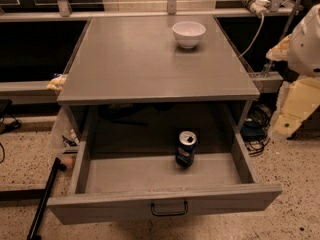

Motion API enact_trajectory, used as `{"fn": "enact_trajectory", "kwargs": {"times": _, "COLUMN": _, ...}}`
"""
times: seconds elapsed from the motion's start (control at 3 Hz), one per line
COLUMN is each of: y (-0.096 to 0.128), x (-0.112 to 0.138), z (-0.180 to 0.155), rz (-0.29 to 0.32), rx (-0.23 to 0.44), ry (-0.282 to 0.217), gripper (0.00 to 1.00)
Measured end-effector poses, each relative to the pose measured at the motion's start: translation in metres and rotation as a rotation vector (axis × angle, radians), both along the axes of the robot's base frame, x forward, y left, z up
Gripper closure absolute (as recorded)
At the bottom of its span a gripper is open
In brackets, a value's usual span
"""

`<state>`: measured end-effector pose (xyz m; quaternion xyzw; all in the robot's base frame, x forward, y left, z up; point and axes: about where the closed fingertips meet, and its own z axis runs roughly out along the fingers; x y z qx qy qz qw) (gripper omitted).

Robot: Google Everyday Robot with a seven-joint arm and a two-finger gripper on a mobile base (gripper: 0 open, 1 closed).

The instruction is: Pick pepsi can from top drawer and place on counter

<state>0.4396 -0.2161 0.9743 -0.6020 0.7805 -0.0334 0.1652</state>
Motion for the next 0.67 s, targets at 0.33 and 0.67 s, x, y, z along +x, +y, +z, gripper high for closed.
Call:
{"fn": "enact_trajectory", "kwargs": {"times": 0.33, "y": 0.0, "x": 0.006, "z": -0.021, "rz": -0.002, "rx": 0.06, "ry": -0.011, "gripper": 0.34}}
{"fn": "enact_trajectory", "kwargs": {"times": 0.67, "y": 0.001, "x": 0.016, "z": -0.049, "rz": -0.007, "rx": 0.147, "ry": -0.03, "gripper": 0.57}}
